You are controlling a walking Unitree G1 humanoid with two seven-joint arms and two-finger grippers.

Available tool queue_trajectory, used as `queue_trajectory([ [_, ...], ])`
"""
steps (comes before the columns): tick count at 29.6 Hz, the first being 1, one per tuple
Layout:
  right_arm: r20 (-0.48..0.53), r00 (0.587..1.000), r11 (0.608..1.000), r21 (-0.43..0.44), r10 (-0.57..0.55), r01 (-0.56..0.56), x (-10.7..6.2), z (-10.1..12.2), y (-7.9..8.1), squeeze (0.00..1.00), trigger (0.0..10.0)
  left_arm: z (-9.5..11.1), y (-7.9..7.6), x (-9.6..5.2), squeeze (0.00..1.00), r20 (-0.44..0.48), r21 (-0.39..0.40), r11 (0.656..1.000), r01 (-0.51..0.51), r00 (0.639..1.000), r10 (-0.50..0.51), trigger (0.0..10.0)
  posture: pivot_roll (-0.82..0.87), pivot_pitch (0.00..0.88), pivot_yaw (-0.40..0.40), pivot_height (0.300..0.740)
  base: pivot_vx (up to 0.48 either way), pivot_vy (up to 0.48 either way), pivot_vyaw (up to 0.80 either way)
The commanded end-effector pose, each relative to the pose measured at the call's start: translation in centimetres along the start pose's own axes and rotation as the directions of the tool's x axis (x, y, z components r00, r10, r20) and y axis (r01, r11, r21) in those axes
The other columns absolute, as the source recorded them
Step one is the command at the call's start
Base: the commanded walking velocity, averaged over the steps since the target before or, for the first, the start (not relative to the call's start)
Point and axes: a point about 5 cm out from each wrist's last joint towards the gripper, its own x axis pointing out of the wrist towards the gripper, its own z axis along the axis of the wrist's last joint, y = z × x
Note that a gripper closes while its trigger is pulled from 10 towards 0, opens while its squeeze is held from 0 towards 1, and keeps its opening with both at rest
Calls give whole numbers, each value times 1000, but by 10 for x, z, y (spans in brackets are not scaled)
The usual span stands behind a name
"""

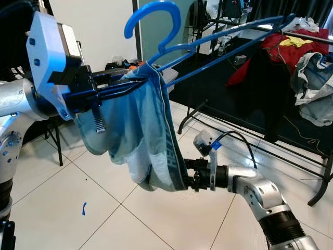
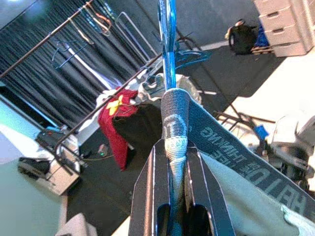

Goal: Hang hanger

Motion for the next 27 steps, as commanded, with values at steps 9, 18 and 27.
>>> queue_trajectory([
  [9, -23, 1000, 999, 49, -3, 4, -11, -5, -4, 0, 0, -7, 1, -5, 0, -37, 11, 1000, -27, 999, 28, 10000, -68, 30, 27, 740, 0, 0, 0],
  [18, -12, 1000, 997, 80, -13, 14, -14, -3, -6, 0, 0, -9, 4, -6, 0, -44, 31, 998, -54, 998, 55, 10000, -66, 31, 27, 740, 0, 0, 0],
  [27, 199, 978, 981, 190, -69, 31, -23, 20, -17, 0, 0, -27, 3, -11, 0, -103, 31, 995, -95, 990, 97, 10000, -65, 34, 30, 740, 0, 0, 0],
])
